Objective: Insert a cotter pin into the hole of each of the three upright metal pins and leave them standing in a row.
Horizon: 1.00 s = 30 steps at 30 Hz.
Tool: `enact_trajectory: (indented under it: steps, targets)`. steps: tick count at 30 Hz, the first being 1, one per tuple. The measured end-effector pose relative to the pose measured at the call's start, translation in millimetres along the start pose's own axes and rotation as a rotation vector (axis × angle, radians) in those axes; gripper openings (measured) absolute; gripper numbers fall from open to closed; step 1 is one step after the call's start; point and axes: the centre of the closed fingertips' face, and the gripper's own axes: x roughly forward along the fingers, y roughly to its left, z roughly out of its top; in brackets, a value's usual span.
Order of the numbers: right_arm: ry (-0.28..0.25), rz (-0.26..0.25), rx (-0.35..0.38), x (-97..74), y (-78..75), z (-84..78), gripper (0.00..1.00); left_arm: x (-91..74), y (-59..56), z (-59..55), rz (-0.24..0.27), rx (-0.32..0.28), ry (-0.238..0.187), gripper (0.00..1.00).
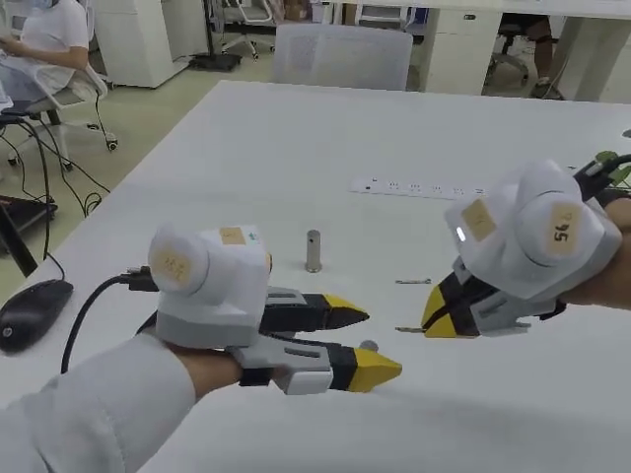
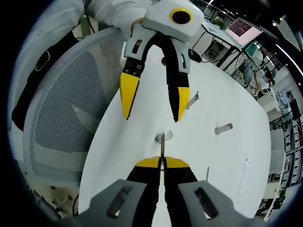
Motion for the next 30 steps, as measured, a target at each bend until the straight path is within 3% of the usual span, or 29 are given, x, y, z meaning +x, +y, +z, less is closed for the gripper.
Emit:
enact_trajectory:
  steps: [6, 8, 16, 30]
  targets:
    - [-0.004, -0.001, -0.005, 0.3, -1.1, 2.4, 0.02, 3.7, 5.9, -1.0, 0.018, -0.073, 0.011, 0.27]
    - [-0.005, -0.002, -0.006, 0.4, -1.4, 2.7, 0.02, 5.1, 6.6, 0.4, 0.024, -0.139, 0.002, 0.25]
    - [-0.011, -0.005, -0.008, 1.2, -0.8, 5.0, 0.02, 12.1, 4.7, -0.8, 0.015, -0.228, 0.010, 0.19]
    - [-0.012, -0.020, -0.019, -2.6, 3.2, 7.9, 0.02, 18.3, 2.1, 6.7, 0.012, -0.435, -0.051, 0.14]
